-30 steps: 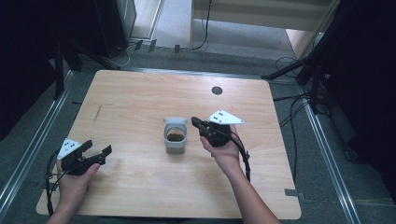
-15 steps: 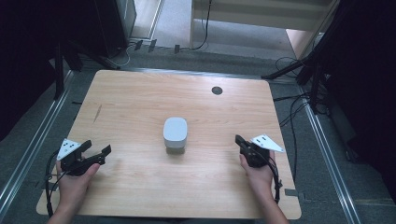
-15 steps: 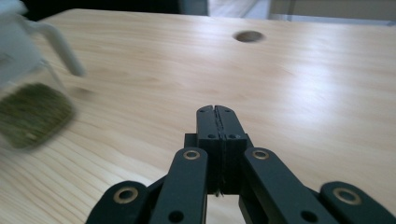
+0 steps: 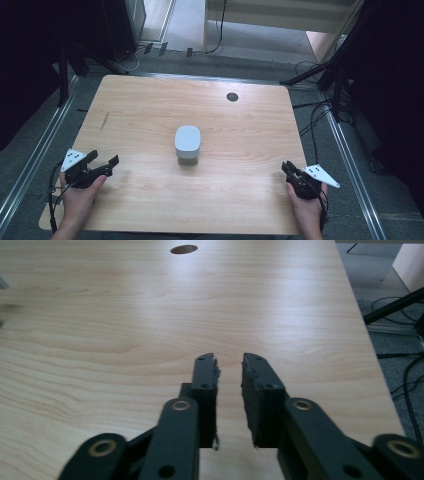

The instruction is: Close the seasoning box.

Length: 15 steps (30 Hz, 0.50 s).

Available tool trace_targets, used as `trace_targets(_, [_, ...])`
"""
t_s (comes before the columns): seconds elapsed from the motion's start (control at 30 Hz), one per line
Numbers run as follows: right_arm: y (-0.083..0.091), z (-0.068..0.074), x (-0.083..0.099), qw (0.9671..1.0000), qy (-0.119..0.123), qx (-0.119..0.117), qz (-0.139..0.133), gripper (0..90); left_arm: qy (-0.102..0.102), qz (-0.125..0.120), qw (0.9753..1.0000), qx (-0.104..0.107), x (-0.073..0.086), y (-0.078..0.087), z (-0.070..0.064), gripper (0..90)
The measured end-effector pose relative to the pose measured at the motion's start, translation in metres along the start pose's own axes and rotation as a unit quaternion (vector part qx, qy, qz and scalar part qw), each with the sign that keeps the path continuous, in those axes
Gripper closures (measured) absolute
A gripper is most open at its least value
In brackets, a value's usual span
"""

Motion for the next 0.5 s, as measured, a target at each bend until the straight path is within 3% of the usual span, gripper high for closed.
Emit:
trace_targets(0.1, [0.008, -0.004, 0.0, 1.0, -0.003, 0.003, -0.007, 49.3, -0.001, -0.001, 1.0, 0.001, 0.0, 0.0, 0.0, 15.8])
trace_targets(0.17, [0.012, -0.004, 0.0, 0.9999, -0.011, -0.003, -0.006, 25.2, -0.001, -0.002, 1.0, 0.001, 0.0, 0.0, 0.0, 15.8])
trace_targets(0.23, [0.013, -0.006, -0.002, 0.9998, -0.016, -0.001, -0.011, 13.8, -0.002, -0.003, 1.0, 0.001, -0.001, 0.0, 0.0, 15.8])
trace_targets(0.37, [0.012, -0.011, -0.001, 0.9991, -0.04, 0.006, -0.011, 13.3, -0.005, -0.003, 1.0, 0.002, -0.001, 0.001, -0.001, 15.8])
trace_targets(0.5, [0.012, -0.013, -0.002, 0.9987, -0.048, 0.01, -0.014, 13.4, -0.004, -0.003, 1.0, 0.0, -0.001, 0.0, 0.0, 15.7])
Point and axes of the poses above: each handheld gripper's, and its own axes: y roughly backward along the jaws, x roughly out of its underside, z roughly to its left, the point moved 10 cm from there along -y, roughly forward along the jaws, and after that the axes turned 14 degrees about -z, right-handed, at the moved point
